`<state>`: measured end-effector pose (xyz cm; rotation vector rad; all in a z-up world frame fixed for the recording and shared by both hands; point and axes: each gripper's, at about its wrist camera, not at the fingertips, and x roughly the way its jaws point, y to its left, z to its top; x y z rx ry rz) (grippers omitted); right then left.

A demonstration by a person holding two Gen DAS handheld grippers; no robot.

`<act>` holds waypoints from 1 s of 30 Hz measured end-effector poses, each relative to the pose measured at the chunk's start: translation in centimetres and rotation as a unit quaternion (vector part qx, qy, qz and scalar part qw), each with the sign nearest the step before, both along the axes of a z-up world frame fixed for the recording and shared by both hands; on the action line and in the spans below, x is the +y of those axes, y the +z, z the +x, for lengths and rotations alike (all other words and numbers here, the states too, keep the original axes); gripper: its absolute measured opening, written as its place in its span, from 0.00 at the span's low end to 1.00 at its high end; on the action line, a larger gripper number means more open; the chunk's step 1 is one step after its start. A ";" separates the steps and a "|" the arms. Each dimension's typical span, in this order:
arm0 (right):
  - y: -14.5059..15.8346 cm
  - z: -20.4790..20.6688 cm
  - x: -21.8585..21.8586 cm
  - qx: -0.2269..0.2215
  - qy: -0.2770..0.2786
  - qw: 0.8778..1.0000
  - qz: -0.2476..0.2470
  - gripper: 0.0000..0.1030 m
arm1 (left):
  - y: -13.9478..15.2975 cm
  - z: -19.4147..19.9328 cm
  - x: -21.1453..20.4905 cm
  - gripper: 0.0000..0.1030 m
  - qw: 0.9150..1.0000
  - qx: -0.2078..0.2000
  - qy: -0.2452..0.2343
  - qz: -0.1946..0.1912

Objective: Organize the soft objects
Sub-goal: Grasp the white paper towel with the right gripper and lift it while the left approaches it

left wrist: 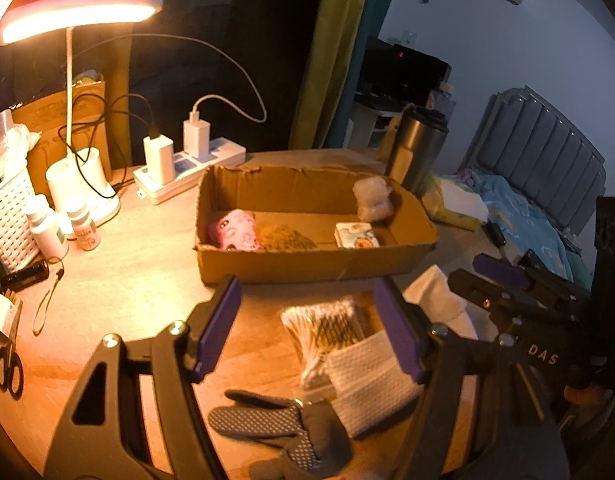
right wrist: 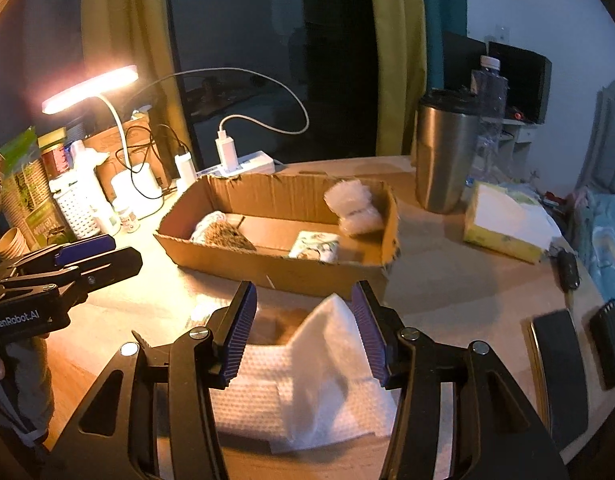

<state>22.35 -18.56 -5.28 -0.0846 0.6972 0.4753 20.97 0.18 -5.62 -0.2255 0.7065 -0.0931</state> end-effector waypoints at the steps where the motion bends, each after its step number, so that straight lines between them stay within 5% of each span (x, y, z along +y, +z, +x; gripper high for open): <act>1: -0.1 -0.2 -0.2 0.001 -0.001 1.000 0.000 0.51 | -0.1 -0.1 -0.3 0.69 1.000 0.001 -0.001 0.000; 30: -5.6 0.7 -5.0 0.053 -0.024 0.998 0.025 0.51 | -4.3 -0.4 -6.9 0.69 0.997 0.062 -0.032 0.031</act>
